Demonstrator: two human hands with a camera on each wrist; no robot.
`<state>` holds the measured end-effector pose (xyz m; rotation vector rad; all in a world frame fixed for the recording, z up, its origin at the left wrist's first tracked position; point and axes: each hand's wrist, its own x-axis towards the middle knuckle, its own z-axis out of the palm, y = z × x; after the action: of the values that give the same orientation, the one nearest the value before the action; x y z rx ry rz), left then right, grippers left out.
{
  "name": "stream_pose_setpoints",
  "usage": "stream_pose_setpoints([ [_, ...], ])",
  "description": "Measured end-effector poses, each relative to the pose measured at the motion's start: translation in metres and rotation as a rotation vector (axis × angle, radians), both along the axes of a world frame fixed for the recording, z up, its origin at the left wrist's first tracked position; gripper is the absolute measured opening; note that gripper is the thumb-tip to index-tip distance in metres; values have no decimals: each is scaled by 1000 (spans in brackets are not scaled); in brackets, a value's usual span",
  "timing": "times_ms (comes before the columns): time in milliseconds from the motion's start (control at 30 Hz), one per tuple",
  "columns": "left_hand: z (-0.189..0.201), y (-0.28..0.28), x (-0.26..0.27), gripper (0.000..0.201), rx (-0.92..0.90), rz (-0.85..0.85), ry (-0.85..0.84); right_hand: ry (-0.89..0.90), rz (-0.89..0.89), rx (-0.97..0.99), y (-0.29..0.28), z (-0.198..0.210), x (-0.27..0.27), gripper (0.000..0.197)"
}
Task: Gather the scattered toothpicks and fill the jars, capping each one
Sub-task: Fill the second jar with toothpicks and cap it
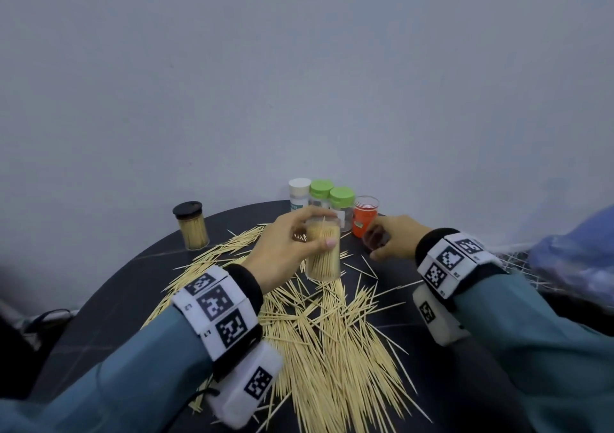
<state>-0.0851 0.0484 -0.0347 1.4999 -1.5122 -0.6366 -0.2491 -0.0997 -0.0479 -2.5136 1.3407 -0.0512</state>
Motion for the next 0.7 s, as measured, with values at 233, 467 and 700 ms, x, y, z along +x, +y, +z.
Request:
stream_pose_setpoints([
  [233,-1,6,11,30,-38,29,-34,-123,85,24,15,6,18,57],
  [467,-2,12,23,24,-62,123,-115,-465,167,99,26,19,31,51],
  [700,-4,13,31,61,8,243,-57,-743,307,309,48,39,42,25],
])
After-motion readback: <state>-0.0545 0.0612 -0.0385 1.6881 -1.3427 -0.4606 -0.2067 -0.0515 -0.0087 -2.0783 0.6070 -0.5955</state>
